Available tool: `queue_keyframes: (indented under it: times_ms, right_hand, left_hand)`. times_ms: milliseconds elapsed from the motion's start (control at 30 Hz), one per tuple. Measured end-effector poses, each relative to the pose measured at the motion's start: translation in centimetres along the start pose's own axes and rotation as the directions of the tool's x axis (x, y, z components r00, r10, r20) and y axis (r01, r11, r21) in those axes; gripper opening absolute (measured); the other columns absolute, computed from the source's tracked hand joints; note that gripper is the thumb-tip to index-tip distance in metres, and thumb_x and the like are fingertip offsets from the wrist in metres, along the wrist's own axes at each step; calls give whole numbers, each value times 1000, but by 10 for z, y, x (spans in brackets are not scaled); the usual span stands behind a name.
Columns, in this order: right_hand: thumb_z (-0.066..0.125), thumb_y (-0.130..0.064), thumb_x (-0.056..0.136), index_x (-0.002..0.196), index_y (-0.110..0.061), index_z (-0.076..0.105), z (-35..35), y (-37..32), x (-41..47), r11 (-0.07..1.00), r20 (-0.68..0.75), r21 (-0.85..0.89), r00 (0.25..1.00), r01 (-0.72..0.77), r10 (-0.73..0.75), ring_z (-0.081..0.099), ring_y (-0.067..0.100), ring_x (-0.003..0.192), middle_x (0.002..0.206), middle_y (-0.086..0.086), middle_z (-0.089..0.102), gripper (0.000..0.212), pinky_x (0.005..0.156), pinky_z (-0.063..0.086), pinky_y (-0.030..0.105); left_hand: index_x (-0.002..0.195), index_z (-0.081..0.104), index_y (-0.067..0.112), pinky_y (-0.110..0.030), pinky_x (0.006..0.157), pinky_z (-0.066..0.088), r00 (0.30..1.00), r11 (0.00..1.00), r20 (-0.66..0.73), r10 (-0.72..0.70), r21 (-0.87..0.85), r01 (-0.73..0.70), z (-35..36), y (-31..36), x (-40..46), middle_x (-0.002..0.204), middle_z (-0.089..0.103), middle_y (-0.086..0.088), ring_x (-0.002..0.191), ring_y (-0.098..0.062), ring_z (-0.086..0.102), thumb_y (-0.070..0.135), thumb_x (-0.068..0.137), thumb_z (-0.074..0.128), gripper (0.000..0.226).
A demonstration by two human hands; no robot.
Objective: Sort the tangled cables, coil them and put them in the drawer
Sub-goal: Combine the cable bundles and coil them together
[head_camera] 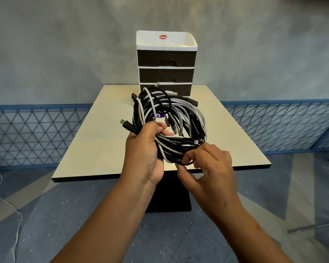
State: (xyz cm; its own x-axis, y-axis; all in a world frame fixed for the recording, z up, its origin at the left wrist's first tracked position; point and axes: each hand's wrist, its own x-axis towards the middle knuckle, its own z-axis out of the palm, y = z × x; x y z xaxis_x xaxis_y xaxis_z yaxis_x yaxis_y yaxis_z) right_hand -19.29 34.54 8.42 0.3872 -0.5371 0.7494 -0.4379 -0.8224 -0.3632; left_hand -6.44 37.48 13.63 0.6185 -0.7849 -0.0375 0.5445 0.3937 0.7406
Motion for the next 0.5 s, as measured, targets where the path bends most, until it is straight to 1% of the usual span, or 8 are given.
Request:
queue_keyframes:
  times_ms: [100, 267, 367, 433, 500]
  right_hand:
    - [65, -26, 82, 80, -16, 64, 2, -1, -5, 999, -50, -19, 998, 32, -33, 54, 16, 77, 81, -8, 57, 10, 68, 37, 36]
    - [66, -20, 88, 85, -12, 65, 8, -7, -15, 994, -167, -90, 983, 60, -75, 58, 20, 72, 79, -1, 63, 9, 67, 39, 39]
    - [67, -18, 90, 90, -12, 65, 12, -9, -22, 996, -233, -59, 969, 69, -81, 59, 19, 74, 81, 0, 65, 7, 67, 41, 39]
    - [69, -20, 91, 93, -10, 69, 13, -7, -25, 995, -206, -27, 973, 96, -99, 59, 17, 80, 86, 1, 67, 10, 69, 44, 38]
    - [71, -25, 91, 96, -8, 72, 13, -3, -30, 993, -134, -6, 984, 119, -119, 59, 17, 83, 90, 2, 67, 18, 70, 46, 37]
  left_hand:
    - [44, 63, 17, -33, 68, 47, 1000, 1000, 7, -12, -25, 12, 0, 0, -1, 56, 56, -1, 48, -9, 53, -6, 86, 47, 50]
    - [45, 63, 17, -31, 66, 53, 1000, 996, -7, -26, -87, 25, 2, -2, -4, 60, 56, -1, 51, -9, 53, -5, 87, 47, 50]
    - [46, 63, 16, -36, 75, 55, 999, 991, -11, -43, -130, 41, 1, -3, -6, 59, 56, -1, 47, -8, 53, -5, 88, 47, 50]
    - [45, 64, 17, -36, 76, 56, 999, 991, -16, -49, -125, 47, -1, -3, -4, 57, 56, 0, 47, -8, 54, -4, 89, 47, 52]
    - [48, 65, 17, -34, 70, 57, 998, 991, -20, -54, -123, 51, -9, -4, 1, 59, 57, 0, 48, -8, 55, -3, 89, 46, 49]
